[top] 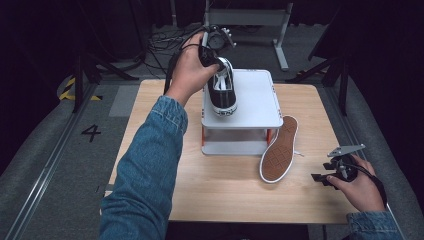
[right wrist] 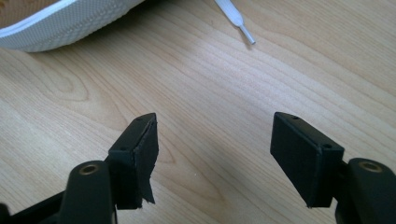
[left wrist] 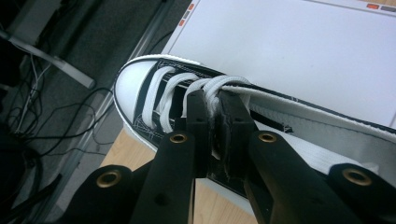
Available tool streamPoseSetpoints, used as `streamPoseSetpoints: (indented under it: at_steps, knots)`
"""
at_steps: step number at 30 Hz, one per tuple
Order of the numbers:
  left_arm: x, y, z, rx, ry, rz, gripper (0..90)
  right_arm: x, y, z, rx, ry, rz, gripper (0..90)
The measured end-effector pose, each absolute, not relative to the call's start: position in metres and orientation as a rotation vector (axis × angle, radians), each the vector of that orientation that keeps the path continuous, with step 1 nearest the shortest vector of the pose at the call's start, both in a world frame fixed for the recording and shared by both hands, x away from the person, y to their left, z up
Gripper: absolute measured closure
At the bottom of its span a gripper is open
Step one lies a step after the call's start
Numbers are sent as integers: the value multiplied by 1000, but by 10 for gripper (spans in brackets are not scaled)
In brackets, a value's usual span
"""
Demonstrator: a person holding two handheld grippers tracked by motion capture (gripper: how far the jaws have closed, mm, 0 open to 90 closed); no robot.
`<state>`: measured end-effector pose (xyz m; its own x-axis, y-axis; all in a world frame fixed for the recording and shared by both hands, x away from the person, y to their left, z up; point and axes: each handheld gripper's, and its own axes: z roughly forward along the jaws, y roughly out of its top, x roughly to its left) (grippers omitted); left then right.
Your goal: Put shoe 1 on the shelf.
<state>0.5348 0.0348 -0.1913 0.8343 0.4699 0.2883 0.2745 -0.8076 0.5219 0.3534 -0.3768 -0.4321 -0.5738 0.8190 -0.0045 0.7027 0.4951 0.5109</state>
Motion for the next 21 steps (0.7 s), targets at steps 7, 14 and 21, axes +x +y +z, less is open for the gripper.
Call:
streamPoseSetpoints:
  at_steps: [7,14,21]
  knots:
    - [542,24,-203,2575,501,532,840,354,-379,-434,1301,2497,685,335]
    - [541,17,-210,2608,444,491,835,355,-379,-437,1306,2513,679,335]
    - [540,16,-221,2578,486,463,733,355,-376,-436,1295,2517,681,335]
